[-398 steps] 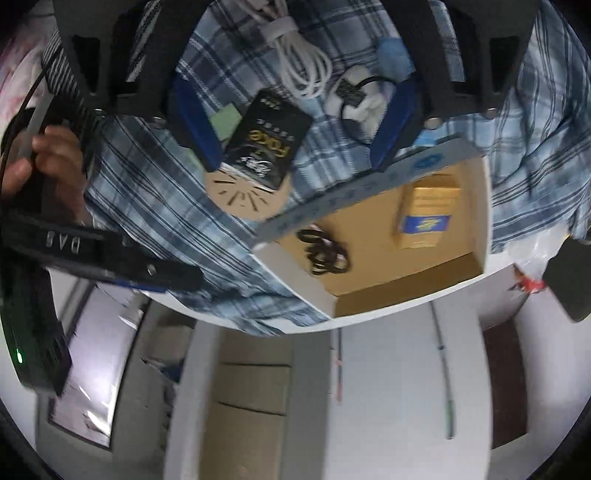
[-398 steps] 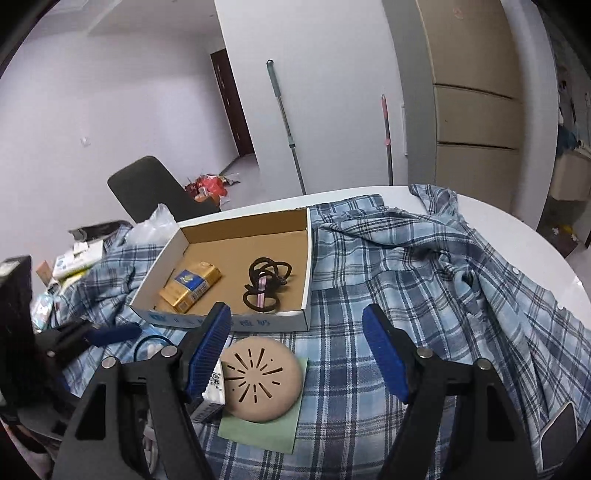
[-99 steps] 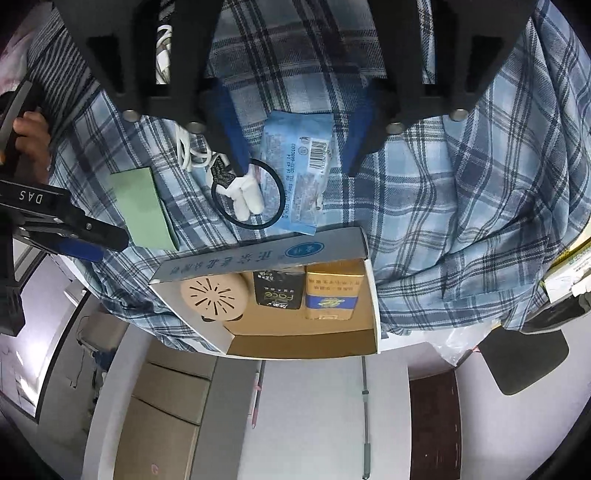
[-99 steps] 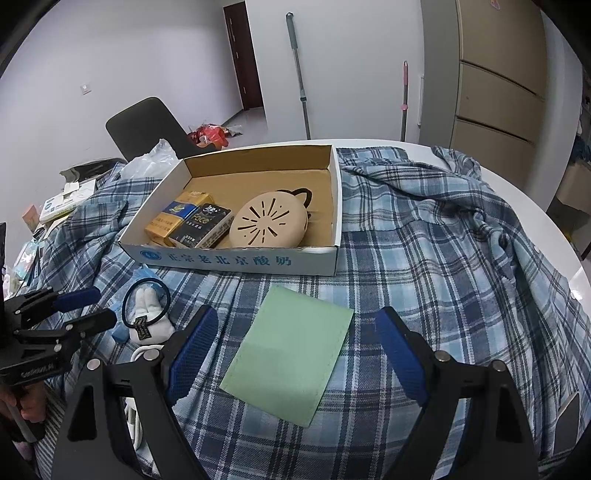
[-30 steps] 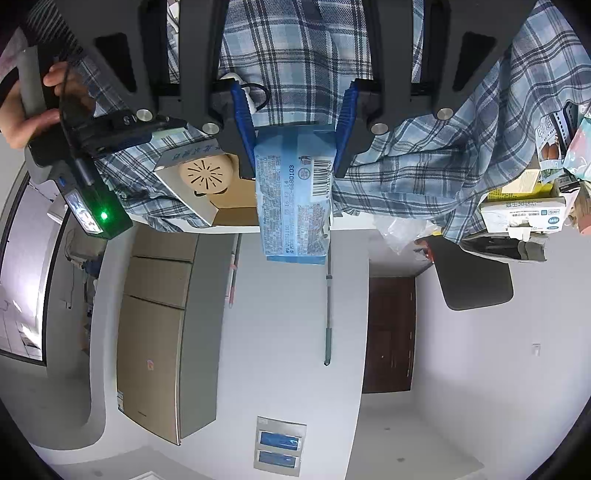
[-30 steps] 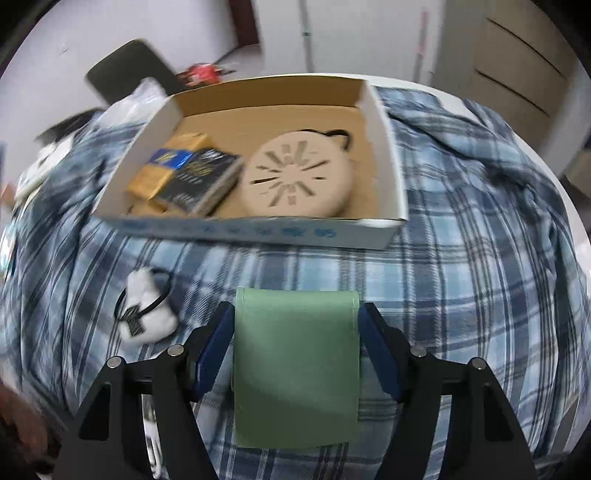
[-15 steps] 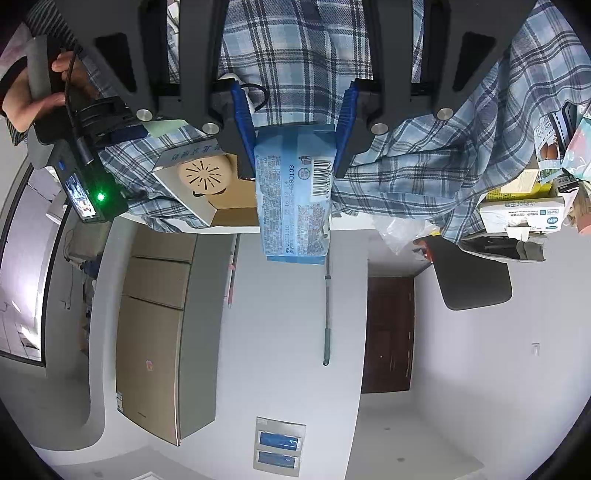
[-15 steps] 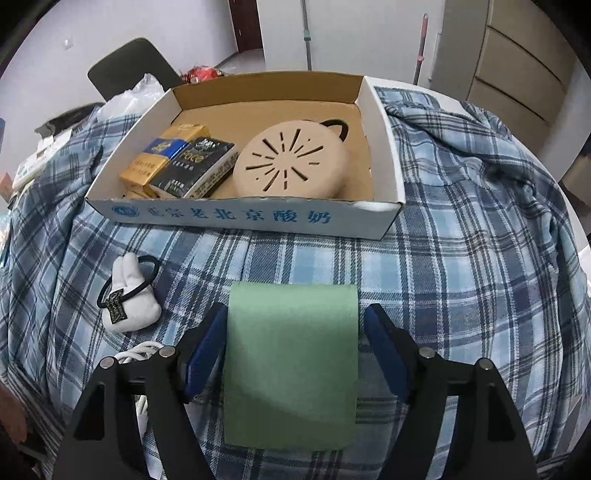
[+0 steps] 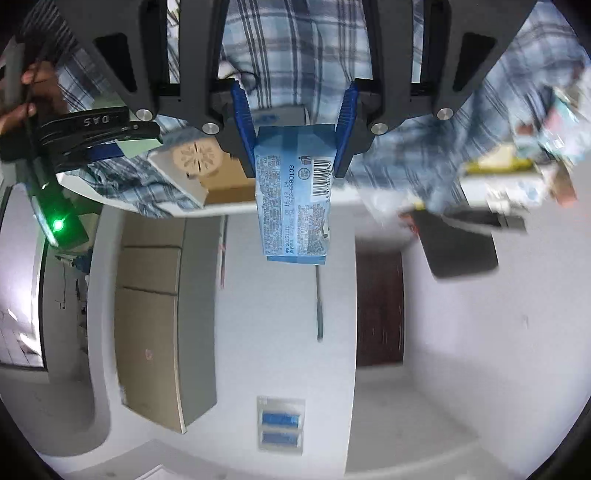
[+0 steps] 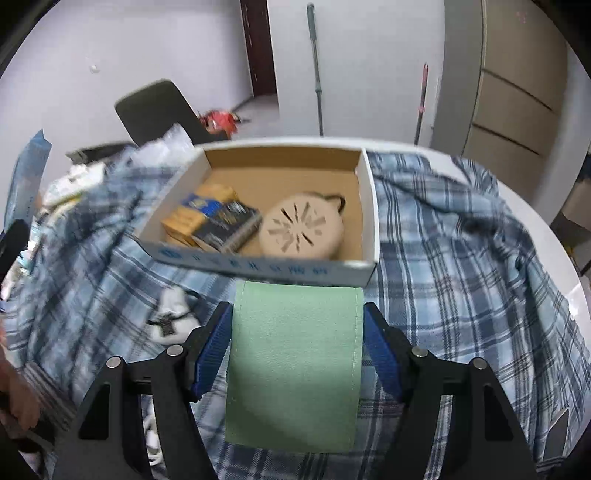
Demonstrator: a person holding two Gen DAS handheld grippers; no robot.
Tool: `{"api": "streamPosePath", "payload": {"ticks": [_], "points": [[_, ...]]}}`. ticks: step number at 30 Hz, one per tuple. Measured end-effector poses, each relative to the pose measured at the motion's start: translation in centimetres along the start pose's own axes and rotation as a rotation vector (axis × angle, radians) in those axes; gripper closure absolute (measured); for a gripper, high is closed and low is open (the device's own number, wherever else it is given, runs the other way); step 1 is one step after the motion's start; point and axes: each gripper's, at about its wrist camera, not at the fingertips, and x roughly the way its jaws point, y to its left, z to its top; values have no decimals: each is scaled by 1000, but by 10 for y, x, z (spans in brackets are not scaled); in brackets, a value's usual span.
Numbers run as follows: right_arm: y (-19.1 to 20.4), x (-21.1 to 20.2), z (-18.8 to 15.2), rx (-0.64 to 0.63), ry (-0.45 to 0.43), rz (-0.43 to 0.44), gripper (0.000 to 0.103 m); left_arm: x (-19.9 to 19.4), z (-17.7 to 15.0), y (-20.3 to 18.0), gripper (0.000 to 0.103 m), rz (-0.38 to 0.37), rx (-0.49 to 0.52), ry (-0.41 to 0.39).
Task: Organize soft objects
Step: 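Carry both items over the box and open both grippers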
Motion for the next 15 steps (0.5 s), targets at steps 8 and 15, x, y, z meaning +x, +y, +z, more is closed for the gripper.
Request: {"api": "streamPosePath", "payload": {"ticks": [8,15], "points": [[15,-63,43,-26,-177,27,34,-28,57,-14,61,-26,14,-93],[23,-97,103,-19,-347,4,34,-7,122,-25,61,-23,-23,-99]]}}
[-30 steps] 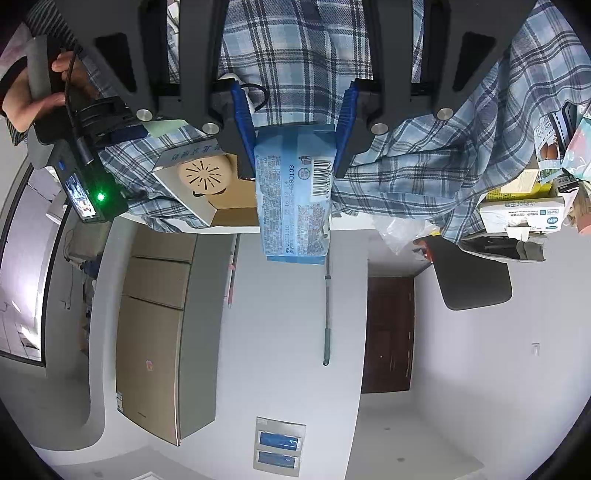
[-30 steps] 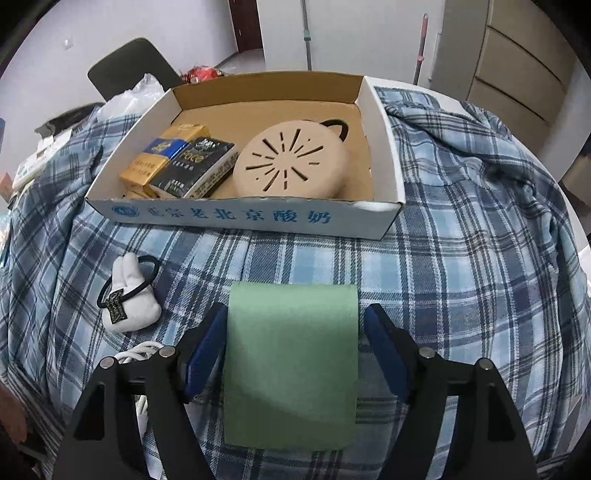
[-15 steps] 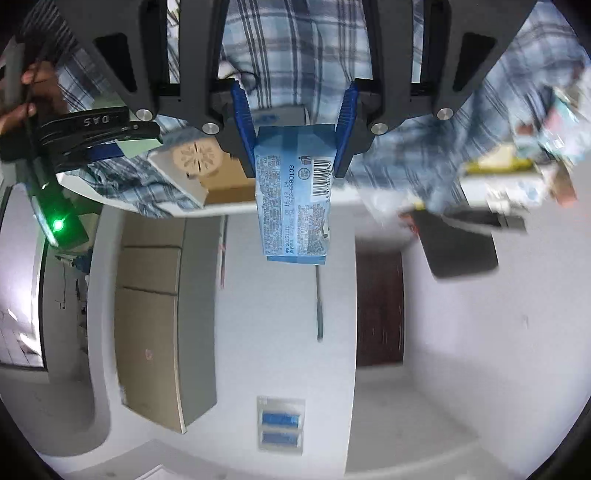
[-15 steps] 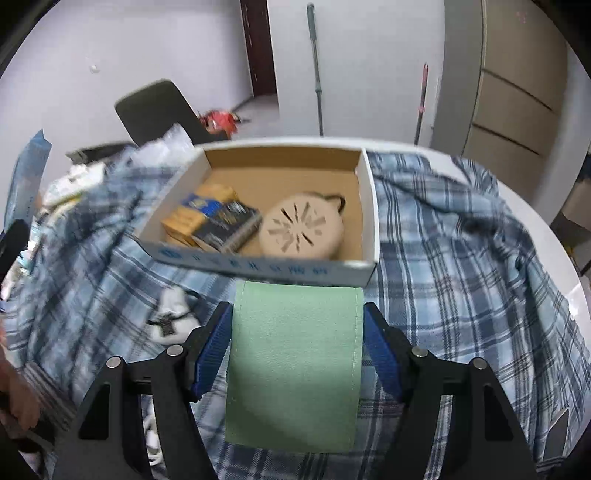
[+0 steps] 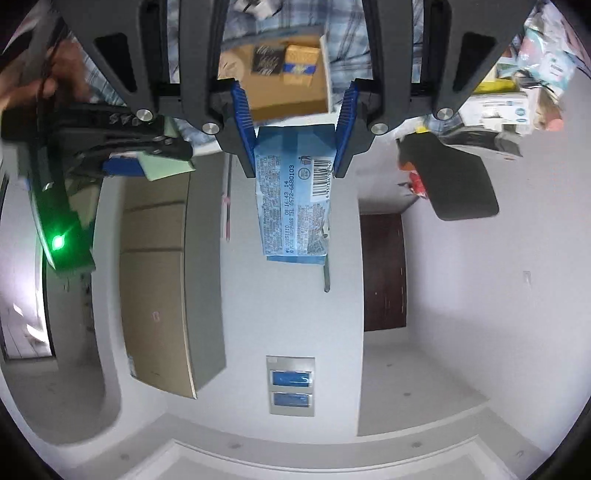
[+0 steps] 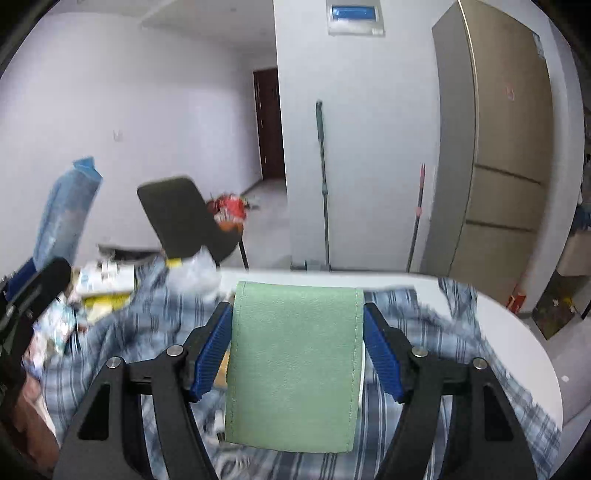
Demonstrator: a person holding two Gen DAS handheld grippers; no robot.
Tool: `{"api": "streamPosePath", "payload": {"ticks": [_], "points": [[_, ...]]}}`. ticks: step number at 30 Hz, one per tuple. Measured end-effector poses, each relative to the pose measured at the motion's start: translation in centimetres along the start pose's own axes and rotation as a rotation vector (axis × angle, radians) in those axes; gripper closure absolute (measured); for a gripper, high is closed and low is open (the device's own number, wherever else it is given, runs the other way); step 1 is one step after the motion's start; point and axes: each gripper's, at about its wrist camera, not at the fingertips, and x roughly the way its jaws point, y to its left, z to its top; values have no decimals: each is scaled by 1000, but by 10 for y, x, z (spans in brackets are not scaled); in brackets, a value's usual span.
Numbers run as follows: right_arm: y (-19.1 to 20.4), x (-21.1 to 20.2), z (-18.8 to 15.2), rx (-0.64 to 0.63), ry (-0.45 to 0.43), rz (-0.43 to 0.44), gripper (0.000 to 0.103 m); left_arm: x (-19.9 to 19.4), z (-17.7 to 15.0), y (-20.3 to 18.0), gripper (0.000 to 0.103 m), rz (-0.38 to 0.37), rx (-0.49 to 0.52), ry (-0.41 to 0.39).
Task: Organize soft objects
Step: 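Carry both items over the box and open both grippers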
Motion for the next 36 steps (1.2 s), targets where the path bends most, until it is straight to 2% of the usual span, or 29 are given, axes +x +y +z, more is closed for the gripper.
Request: {"api": "streamPosePath", "payload": {"ticks": [2,4,8,11,16,22,26,30,36], "points": [[-4,8,14,37,-5,-1,34,12,12,-1,61,-19,-35,10],[-9,18,24,74,-12,15,34,22,20,-2,61,-6,-47,-5],[-14,33,29,105,-26,0,34,38,25,4,61,-3,-113,-4],[-17,45,27,109,-13,8,34,47,22,3,61,31,-90,-26],[-27,66,11,116,12,4,34,74,-1,5,61,48,-50,28],[-37,112,-19,106,93,-9,34,120,-30,7,61,28,-46,186],[-42,141,-39,120,191,9,34,155,-56,11,61,20,-59,346],[-44,158,-51,115,243,3,34,182,-80,15,61,16,-59,454],[-40,172,-63,89,299,12,34,198,-103,17,61,7,-63,540]]}}
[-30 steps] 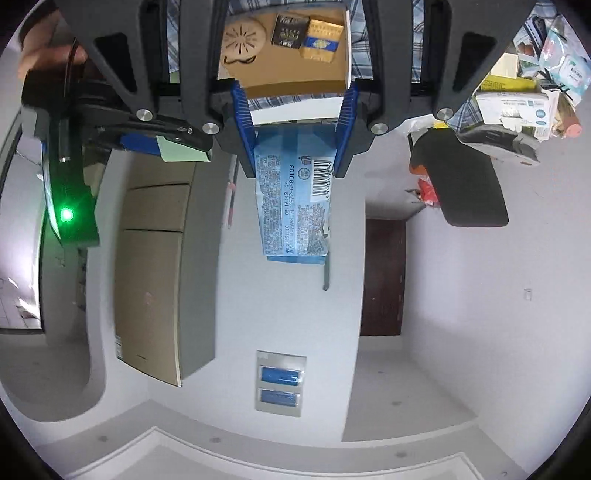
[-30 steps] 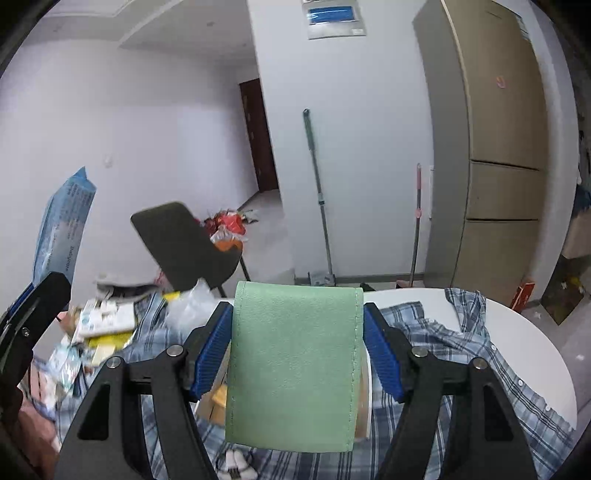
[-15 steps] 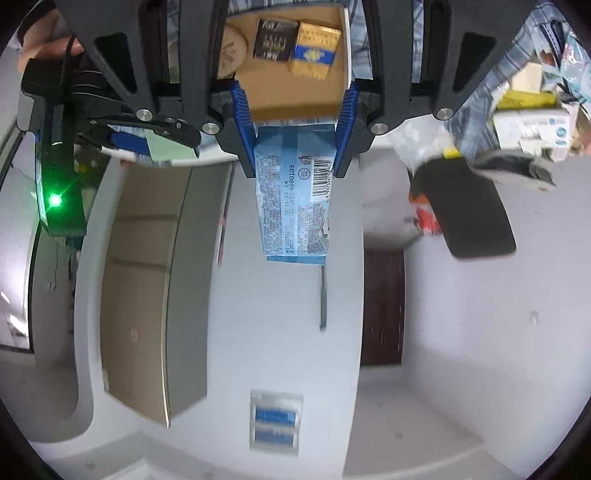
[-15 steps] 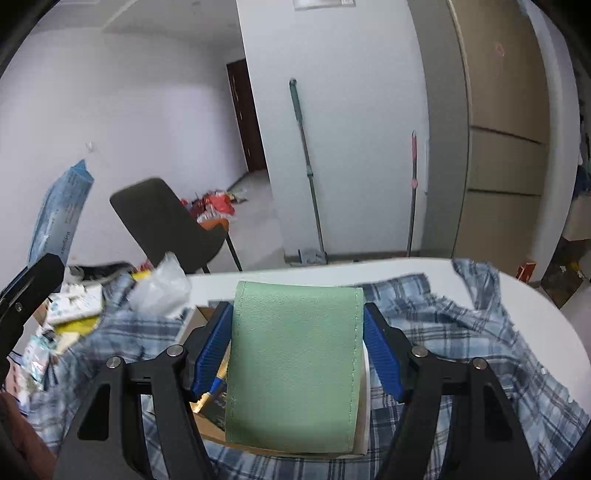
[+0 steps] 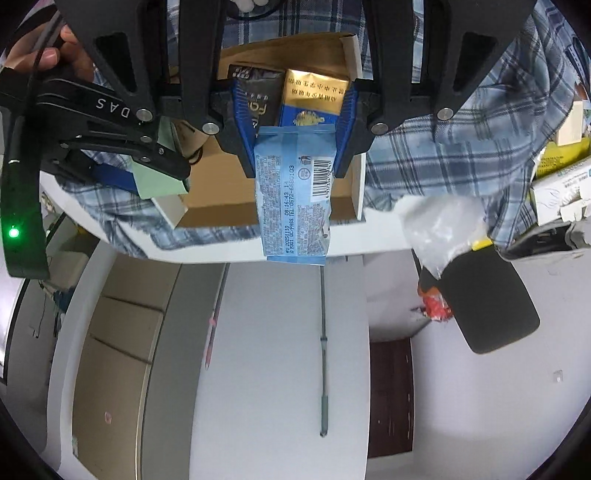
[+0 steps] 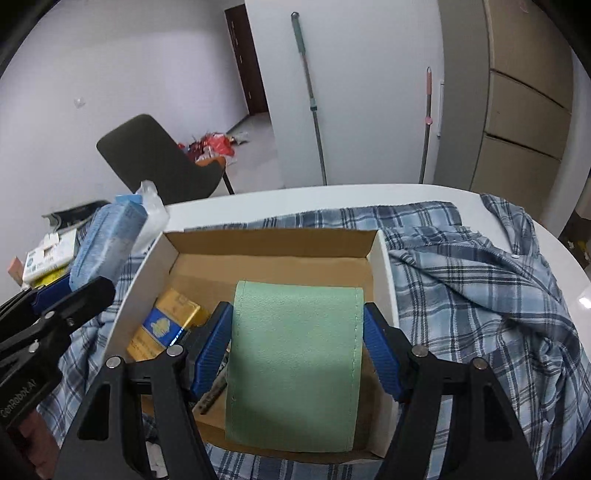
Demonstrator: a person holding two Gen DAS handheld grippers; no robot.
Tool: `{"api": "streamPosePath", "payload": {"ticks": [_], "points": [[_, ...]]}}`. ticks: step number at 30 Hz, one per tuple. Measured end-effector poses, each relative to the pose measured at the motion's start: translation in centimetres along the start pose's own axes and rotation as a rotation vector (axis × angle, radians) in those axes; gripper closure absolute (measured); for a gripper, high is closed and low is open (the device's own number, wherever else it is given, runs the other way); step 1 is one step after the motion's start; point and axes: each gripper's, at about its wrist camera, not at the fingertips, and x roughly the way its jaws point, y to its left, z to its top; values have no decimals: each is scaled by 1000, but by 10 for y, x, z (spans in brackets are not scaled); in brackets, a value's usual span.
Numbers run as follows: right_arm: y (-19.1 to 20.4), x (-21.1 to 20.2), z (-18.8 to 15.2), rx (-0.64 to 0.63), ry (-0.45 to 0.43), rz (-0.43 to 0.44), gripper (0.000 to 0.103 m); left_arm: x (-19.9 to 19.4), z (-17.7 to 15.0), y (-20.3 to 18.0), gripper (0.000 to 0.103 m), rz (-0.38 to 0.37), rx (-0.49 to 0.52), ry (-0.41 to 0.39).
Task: Organize soft objects
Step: 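Carry both items over the box and open both grippers, then raise both grippers away from the box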
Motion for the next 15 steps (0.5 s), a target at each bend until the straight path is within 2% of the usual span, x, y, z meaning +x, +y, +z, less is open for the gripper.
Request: {"api": "streamPosePath", "payload": {"ticks": [7,8,9,10,12,15], "points": [[-6,7,-2,27,17,-5,33,6,-3,-5,60,5,15,26],[-7,8,-2,26,24,-6,30,7,-2,-5,49,11,12,29],[-7,9,-2,20,32,-10,26,7,-2,-5,30,17,8,29],[-7,10,-2,11,36,-17,22,6,-2,-4,25,20,1,18],[-6,8,-1,-2,19,-40,22,1,0,-3,24,42,3,-8],[-8,5,1,4,13,-39,22,-5,3,-1,24,31,-7,-24]]}}
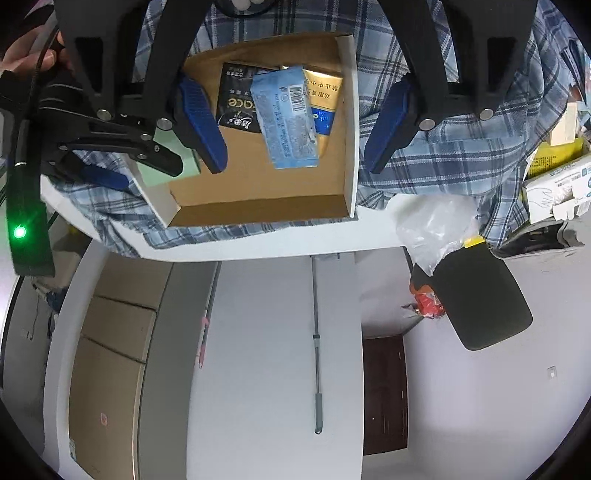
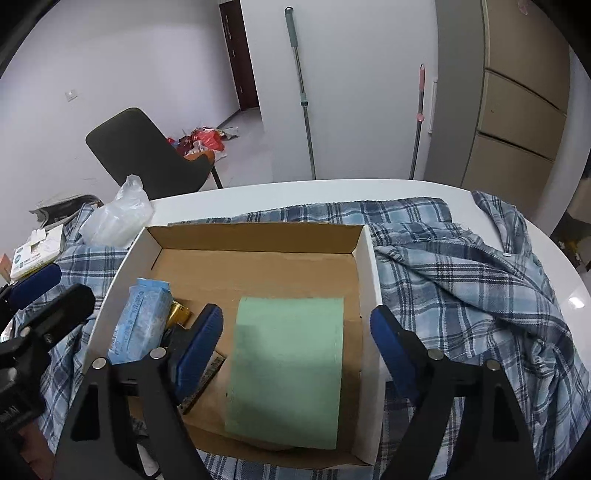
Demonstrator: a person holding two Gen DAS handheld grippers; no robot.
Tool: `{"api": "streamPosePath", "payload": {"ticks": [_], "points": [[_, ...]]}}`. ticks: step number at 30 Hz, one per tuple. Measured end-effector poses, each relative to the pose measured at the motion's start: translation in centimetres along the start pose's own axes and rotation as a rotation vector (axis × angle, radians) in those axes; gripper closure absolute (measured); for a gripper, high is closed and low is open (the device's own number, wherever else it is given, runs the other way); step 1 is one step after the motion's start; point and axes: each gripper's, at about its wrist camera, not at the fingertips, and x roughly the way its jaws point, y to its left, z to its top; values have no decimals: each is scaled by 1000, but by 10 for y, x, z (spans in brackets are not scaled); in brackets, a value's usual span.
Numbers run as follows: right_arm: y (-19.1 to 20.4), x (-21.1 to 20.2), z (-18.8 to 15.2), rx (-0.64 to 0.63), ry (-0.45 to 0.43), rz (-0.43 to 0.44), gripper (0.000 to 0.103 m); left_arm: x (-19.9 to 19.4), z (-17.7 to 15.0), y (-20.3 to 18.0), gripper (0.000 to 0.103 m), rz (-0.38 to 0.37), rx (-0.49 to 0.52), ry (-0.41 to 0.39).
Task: Organize soft objects
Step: 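Raise both grippers away from the box, then grasp the white coiled USB cable with the left gripper and lift it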
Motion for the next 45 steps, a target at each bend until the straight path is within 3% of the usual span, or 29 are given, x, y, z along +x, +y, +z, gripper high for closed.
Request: {"api": "streamPosePath", "payload": {"ticks": [6,8,14,20,24,30,39,42,45], "points": [[0,-17,7,26,-42,-10,22,-23,7,-3,24,46,30,-77],[3,-29,12,28,-76,-16,22,-40,12,-3,24,26,14,-113],[14,-96,25,35,-211,24,22,-119,24,-11,24,-11,19,-271],[29,-167,11,-20,-344,29,18,-199,6,-15,24,-65,30,-427],[35,-201,-13,-62,-397,38,17,-228,-18,-9,4,-81,-5,-485],[30,-224,-57,-84,-434,31,14,-236,-48,-6,0,-33,52,-427],[16,-205,-111,-91,-352,7,14,-219,-101,-6,1,-76,58,-275],[9,-192,-123,-85,-308,7,14,-202,-114,-12,3,-142,66,-223],[5,-183,-130,-95,-286,-12,14,-180,-122,-13,8,-137,50,-143]]}}
